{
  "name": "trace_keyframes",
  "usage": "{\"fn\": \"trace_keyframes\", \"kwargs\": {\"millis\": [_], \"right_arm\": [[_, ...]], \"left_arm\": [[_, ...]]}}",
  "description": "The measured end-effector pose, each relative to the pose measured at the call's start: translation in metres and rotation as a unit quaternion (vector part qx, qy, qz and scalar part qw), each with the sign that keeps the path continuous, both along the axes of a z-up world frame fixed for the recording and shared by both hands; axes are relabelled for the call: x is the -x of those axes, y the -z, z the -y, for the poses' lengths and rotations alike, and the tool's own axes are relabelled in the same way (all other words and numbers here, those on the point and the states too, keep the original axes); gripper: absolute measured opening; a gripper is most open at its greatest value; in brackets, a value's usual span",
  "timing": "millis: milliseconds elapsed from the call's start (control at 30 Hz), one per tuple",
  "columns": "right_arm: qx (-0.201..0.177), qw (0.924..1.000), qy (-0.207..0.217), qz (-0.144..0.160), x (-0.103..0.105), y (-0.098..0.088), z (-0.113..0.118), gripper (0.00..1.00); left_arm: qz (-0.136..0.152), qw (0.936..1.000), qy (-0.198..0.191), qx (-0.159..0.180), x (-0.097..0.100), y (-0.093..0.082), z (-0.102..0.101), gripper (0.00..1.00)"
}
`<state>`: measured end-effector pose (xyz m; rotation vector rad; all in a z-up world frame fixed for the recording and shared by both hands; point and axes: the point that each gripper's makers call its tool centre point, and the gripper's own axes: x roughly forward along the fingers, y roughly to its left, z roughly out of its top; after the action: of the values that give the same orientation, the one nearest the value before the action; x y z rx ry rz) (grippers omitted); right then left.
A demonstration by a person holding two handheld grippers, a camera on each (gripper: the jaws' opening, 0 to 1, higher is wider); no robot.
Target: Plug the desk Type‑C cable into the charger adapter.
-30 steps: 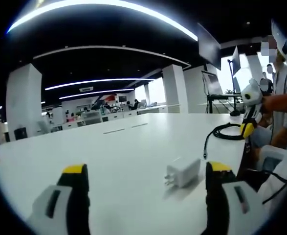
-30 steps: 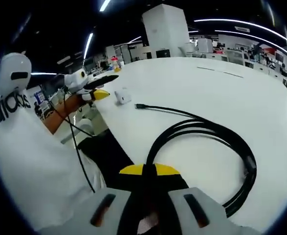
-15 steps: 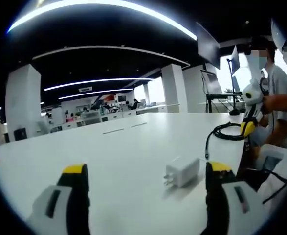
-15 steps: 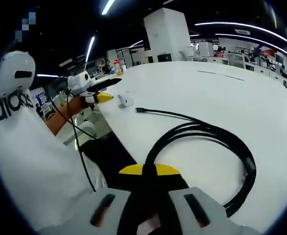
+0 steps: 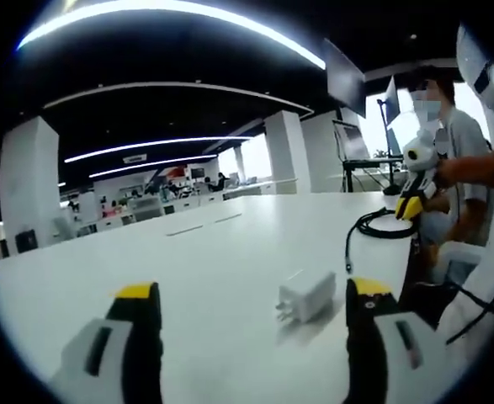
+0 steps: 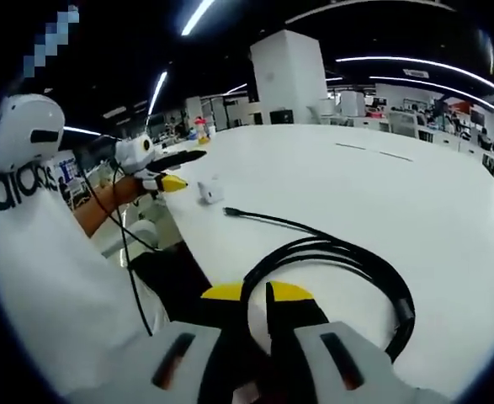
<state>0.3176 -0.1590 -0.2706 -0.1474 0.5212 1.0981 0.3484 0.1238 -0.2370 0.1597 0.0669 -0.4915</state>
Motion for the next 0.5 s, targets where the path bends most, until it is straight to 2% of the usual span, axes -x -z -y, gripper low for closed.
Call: {"fn": "trace_keyframes", "kwargs": {"millis": [200, 367, 500], "right_arm": [[0.002, 0.999, -0.025, 0.036, -0.005, -0.007, -0.014, 0.12], [0.01, 0.9977, -0.047, 0.048, -0.009, -0.007, -0.027, 0.12], [0.016, 0.9958, -0.069, 0.059, -0.012, -0.008, -0.038, 0.12]], "left_arm": [[0.001, 0.9993, 0.032, -0.018, 0.001, 0.0, 0.008, 0.76], [0.014, 0.9969, 0.065, -0.043, 0.002, -0.002, 0.017, 0.69], [0.009, 0.9943, 0.089, -0.058, 0.003, -0.001, 0.022, 0.62]]}}
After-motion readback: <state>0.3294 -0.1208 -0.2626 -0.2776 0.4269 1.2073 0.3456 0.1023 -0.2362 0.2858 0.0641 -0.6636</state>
